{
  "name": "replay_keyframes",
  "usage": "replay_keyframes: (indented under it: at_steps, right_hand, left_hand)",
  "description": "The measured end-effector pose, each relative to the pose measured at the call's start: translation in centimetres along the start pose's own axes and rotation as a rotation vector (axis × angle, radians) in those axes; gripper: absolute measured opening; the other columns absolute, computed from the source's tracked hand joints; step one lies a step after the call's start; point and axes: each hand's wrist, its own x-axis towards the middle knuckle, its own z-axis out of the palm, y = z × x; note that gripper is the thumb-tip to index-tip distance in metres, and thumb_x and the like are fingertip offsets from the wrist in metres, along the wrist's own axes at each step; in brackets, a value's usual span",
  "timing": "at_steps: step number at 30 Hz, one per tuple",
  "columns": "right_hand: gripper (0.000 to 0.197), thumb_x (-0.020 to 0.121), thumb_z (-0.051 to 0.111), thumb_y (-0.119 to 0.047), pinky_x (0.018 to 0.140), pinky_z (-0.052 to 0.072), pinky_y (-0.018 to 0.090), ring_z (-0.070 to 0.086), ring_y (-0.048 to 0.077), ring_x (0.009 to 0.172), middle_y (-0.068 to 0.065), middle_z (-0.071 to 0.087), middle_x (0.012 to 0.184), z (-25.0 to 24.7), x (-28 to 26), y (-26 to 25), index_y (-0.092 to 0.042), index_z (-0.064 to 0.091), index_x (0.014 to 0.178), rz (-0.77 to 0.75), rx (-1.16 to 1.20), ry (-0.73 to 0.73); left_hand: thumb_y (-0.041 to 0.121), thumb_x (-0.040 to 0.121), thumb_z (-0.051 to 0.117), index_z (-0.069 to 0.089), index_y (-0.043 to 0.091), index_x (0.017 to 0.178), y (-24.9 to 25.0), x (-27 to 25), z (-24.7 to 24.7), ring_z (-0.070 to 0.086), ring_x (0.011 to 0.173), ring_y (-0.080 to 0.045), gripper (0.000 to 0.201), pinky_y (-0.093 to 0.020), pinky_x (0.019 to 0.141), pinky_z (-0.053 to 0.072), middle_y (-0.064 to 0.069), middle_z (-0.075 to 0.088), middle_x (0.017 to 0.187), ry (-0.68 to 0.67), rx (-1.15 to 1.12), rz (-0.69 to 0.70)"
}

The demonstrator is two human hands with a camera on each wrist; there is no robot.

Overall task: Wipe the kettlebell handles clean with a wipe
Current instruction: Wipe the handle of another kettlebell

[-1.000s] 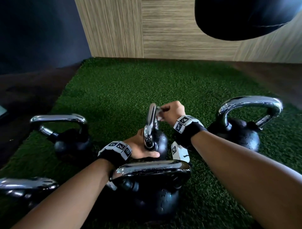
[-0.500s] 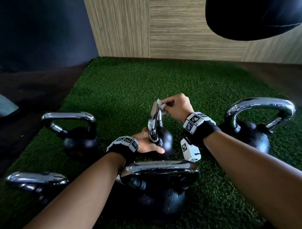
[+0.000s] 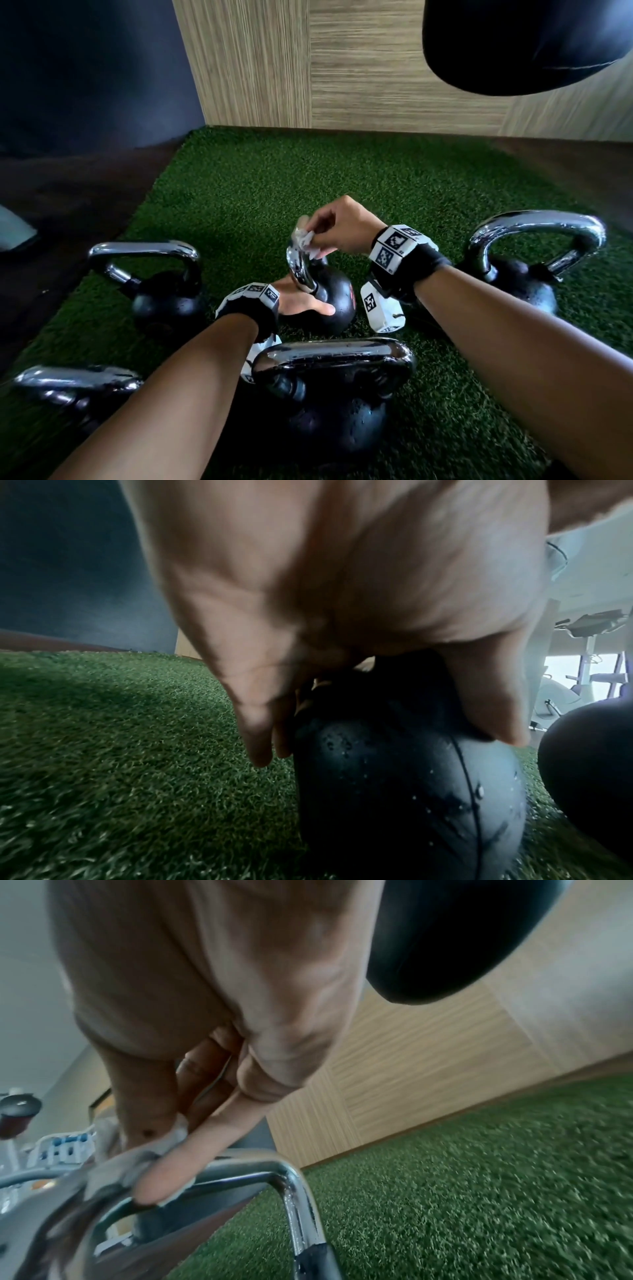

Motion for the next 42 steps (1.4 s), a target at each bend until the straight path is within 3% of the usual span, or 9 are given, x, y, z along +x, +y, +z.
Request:
replay_keyframes:
  at_steps: [7,13,17,20,25,31,35,38,42]
  right_hand:
    - [0.019,0.079,0.072,0.017,0.061,0.064,0.031,0.074,0.023,0.068,0.018,0.071,0.082,1.4,-0.8,0.2,0.015,0.064,0.095,0.109,0.204,-0.118]
    - [0.014,0.080,0.070,0.019,0.066,0.064,0.038,0.074,0.028,0.070,0.029,0.069,0.087,2.0,-1.3,1.0,0.008,0.063,0.087,0.132,0.217,-0.091]
    - [0.013,0.077,0.079,0.007,0.081,0.061,0.047,0.073,0.026,0.081,0.025,0.074,0.091,2.3,-1.4,2.7,-0.002,0.073,0.084,0.077,-0.064,-0.095]
    - [0.016,0.073,0.084,-0.003,0.080,0.060,0.040,0.067,0.011,0.071,0.011,0.078,0.086,2.8,-1.6,3.9,-0.007,0.078,0.087,0.073,-0.194,-0.073]
    - [0.024,0.084,0.080,-0.020,0.074,0.055,0.028,0.065,0.009,0.076,0.006,0.078,0.094,2.9,-1.0,3.7,-0.016,0.079,0.108,0.051,-0.314,-0.154]
    - [0.015,0.092,0.070,-0.013,0.057,0.042,0.005,0.060,-0.005,0.066,0.000,0.075,0.088,3.0,-0.2,2.5,-0.016,0.078,0.104,0.042,-0.270,-0.327]
    - [0.020,0.093,0.066,-0.003,0.076,0.052,0.023,0.065,0.020,0.086,0.020,0.074,0.108,3.4,-0.3,2.7,-0.002,0.073,0.112,0.122,-0.119,-0.329]
    - [0.015,0.093,0.060,0.009,0.067,0.053,0.021,0.061,0.021,0.074,0.025,0.068,0.092,3.6,-0.6,2.6,0.012,0.068,0.105,0.157,0.001,-0.312]
    - [0.019,0.092,0.051,0.019,0.058,0.055,0.019,0.060,0.013,0.061,0.015,0.058,0.077,3.4,-0.8,2.5,0.006,0.062,0.083,0.256,0.307,-0.328]
  left_hand:
    - [0.036,0.078,0.084,0.025,0.021,0.161,-0.5,0.0,-0.3,0.028,0.151,-0.016,0.103,-0.038,0.127,0.019,0.005,0.030,0.165,0.019,-0.039,0.086]
    - [0.031,0.084,0.082,0.024,0.032,0.161,-1.0,0.0,-0.4,0.020,0.152,-0.007,0.096,-0.030,0.126,0.011,0.014,0.023,0.165,-0.023,-0.056,0.128]
    - [0.026,0.091,0.076,0.038,0.029,0.156,-1.5,-0.2,-0.5,0.024,0.147,0.005,0.075,-0.027,0.125,0.006,0.027,0.032,0.155,-0.134,-0.074,0.177]
    - [0.027,0.088,0.078,0.064,0.024,0.104,-1.8,-0.4,-0.6,0.062,0.106,-0.011,0.022,-0.044,0.113,0.040,0.005,0.061,0.109,-0.069,-0.087,0.187]
    - [0.016,0.086,0.082,0.064,0.031,0.084,-2.2,-0.5,-0.3,0.059,0.079,0.008,0.023,-0.011,0.075,0.044,0.026,0.065,0.078,-0.032,-0.155,0.170]
    - [0.021,0.082,0.086,0.054,0.021,0.144,-2.2,-1.5,-0.1,0.051,0.132,-0.010,0.069,-0.027,0.115,0.033,0.007,0.058,0.143,0.002,-0.199,0.146]
    - [0.021,0.082,0.086,0.055,0.024,0.138,-2.4,-1.6,0.1,0.054,0.126,-0.003,0.064,-0.024,0.113,0.036,0.009,0.060,0.137,-0.005,-0.149,0.177]
    - [0.024,0.082,0.086,0.055,0.025,0.137,-2.3,-1.4,0.1,0.055,0.117,0.004,0.063,-0.005,0.102,0.037,0.013,0.061,0.132,0.000,-0.084,0.176]
    - [0.035,0.082,0.085,0.045,0.024,0.152,-2.0,-1.1,0.3,0.043,0.141,-0.014,0.082,-0.032,0.122,0.030,0.004,0.049,0.153,0.014,0.098,0.197]
